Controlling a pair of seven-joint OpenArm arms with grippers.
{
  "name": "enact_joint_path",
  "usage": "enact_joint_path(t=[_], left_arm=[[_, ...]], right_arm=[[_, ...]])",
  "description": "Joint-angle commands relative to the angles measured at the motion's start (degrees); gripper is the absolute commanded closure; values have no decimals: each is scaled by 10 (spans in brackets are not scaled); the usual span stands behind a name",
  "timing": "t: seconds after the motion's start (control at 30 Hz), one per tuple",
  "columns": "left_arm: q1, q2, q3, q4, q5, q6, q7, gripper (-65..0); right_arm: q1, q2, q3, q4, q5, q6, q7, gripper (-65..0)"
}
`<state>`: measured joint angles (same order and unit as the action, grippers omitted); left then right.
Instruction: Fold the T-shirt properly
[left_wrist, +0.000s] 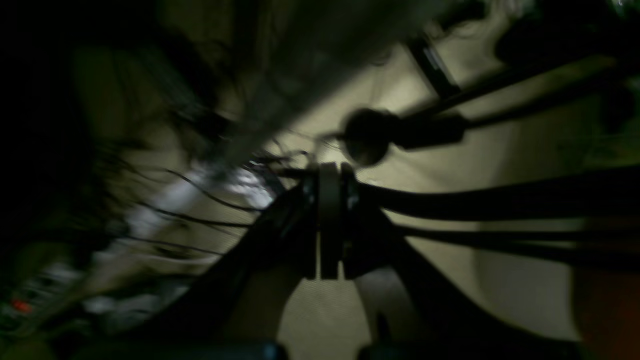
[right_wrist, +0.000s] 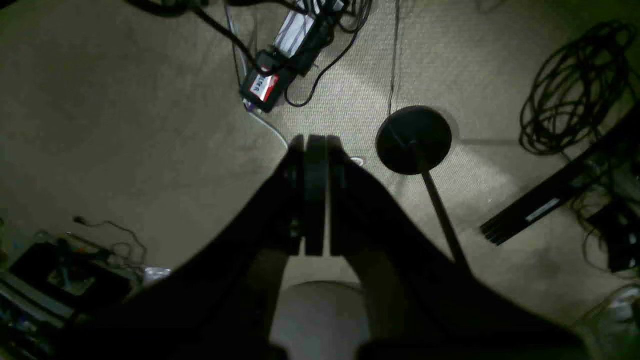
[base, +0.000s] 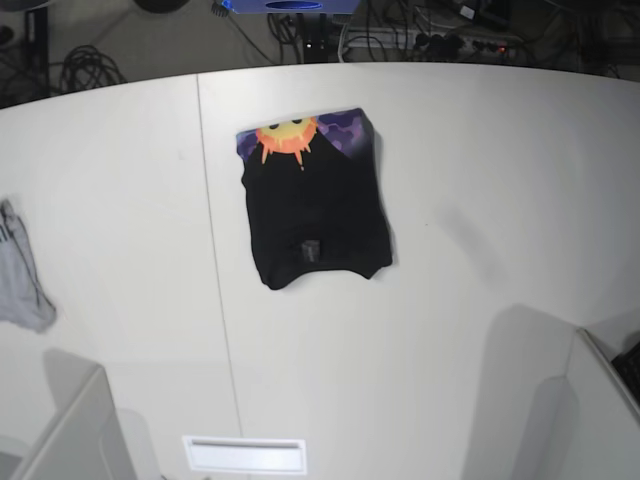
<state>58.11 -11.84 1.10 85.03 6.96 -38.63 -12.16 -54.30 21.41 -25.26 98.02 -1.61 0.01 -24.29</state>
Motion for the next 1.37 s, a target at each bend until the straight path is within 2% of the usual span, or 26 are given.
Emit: enact_joint_path(t=[0.0,0.1,0.17,0.33,0.43,0.57,0.63,0.7,0.8,0.9,1.07,1.33], left_arm=[[0,-1,5,-22,-12,5,-11,0],[-37,1,30,-109,-13,18,-12,0],[-66,1,47,-164,-13,27,-12,0],[-157,1,78,-317,-13,47,-13,0],[-216,8,94,-436,-13,53,-68,0],[-308,21,109,-647,-6,53,-162,0],[-368,23,127,-766,-7,53,-194,0],[-410,24,134,-827,-12,53,-215,0],[-435,23,131,-818,-12,53,-206,0],[-451,23,131,-797,-12,53,-177,0],[-458,24,131,-792,-13,53,-171,0],[-436,32,132,-765,-13,53,-172,0]], right_arm=[[-1,0,-12,-12,2,1,4,0],[38,-6,-40,-71,2,1,4,0],[63,-21,-48,-117,12,1,5,0],[136,-49,-52,-260,121,1,23,0],[165,-67,-52,-344,166,1,74,0],[211,-112,-52,-502,177,1,148,0],[252,-138,-52,-620,177,1,206,0],[298,-164,-52,-741,177,1,274,0],[354,-186,-48,-881,178,1,379,0],[371,-184,-47,-912,180,0,433,0],[378,-178,-46,-913,181,-1,436,0],[391,-190,-46,-909,181,-1,439,0]])
